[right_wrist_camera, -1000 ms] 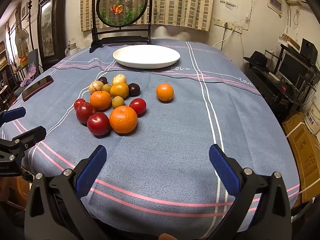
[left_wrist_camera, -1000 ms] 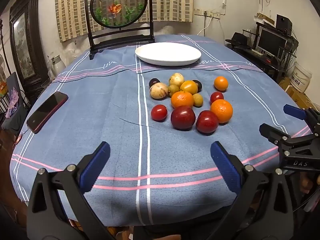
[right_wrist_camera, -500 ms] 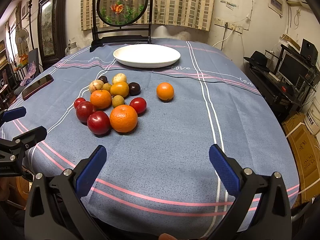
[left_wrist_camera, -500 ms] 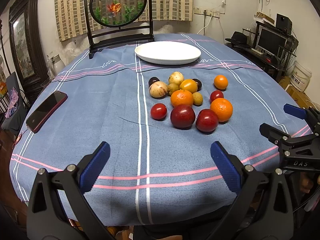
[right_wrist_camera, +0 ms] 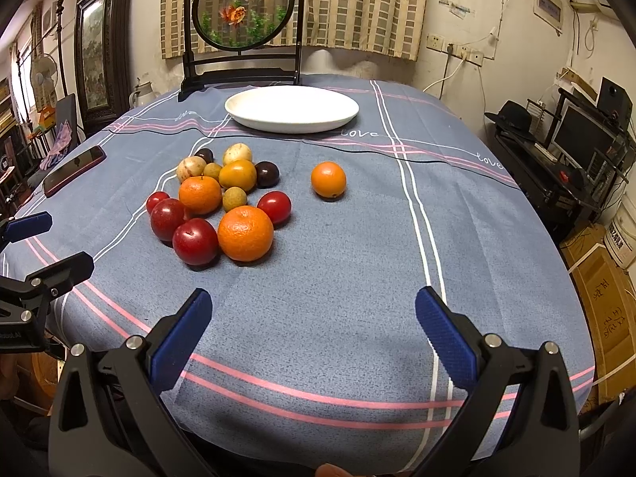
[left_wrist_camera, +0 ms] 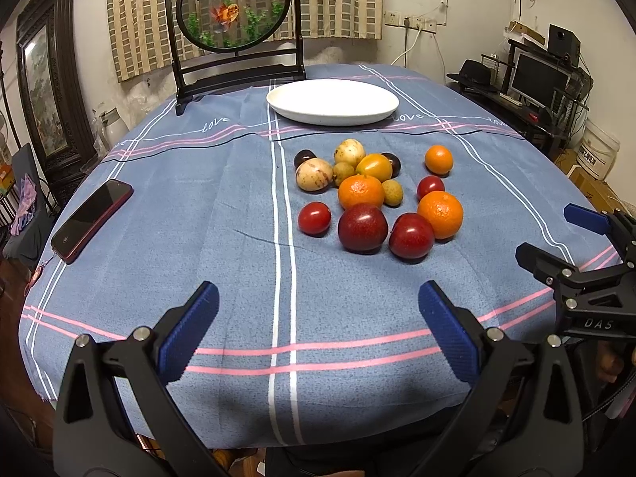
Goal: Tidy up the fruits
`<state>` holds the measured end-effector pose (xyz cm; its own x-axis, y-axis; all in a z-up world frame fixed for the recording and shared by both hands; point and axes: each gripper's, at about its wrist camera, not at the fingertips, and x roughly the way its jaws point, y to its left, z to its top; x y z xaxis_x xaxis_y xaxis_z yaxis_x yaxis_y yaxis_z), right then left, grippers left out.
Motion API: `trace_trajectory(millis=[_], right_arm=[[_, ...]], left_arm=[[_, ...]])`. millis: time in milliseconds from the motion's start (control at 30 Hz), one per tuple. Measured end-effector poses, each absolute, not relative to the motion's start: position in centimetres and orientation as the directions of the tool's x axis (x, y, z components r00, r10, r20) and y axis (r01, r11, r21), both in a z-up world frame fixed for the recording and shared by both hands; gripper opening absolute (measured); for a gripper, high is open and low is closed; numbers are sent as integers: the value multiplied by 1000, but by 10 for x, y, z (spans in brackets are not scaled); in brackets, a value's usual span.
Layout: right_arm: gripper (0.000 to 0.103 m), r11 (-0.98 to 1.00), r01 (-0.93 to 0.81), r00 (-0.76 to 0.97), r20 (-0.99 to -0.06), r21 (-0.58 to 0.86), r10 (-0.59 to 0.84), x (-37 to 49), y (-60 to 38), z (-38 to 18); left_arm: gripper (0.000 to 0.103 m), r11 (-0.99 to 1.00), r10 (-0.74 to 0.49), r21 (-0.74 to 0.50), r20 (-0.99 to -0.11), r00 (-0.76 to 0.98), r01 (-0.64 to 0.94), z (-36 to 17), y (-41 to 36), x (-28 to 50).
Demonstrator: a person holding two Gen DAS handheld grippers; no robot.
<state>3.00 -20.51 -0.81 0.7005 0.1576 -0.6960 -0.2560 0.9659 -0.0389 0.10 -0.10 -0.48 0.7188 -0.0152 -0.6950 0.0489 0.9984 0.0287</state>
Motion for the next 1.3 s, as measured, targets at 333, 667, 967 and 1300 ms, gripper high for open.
trace_trajectory(millis=[333,667,967,1300], right_arm=[[102,966,-256,699,-698,-41,156,30,-205,-10],[102,966,-256,698,-699,-42,154,30,-205,-10],[102,966,-256,696,-701,-43,153,31,-204,-10],[102,966,-257,694,-703,-43,153,30,-203,-11]], left_arm=[[101,998,-14,32,-694,720,50,-6,-2,1],[101,998,-14,32,-694,720,50,-5,-2,1],[101,998,-13,34,-695,719,52,-6,-2,1],[101,998,-23,27,-700,714,58,-8,-1,2]])
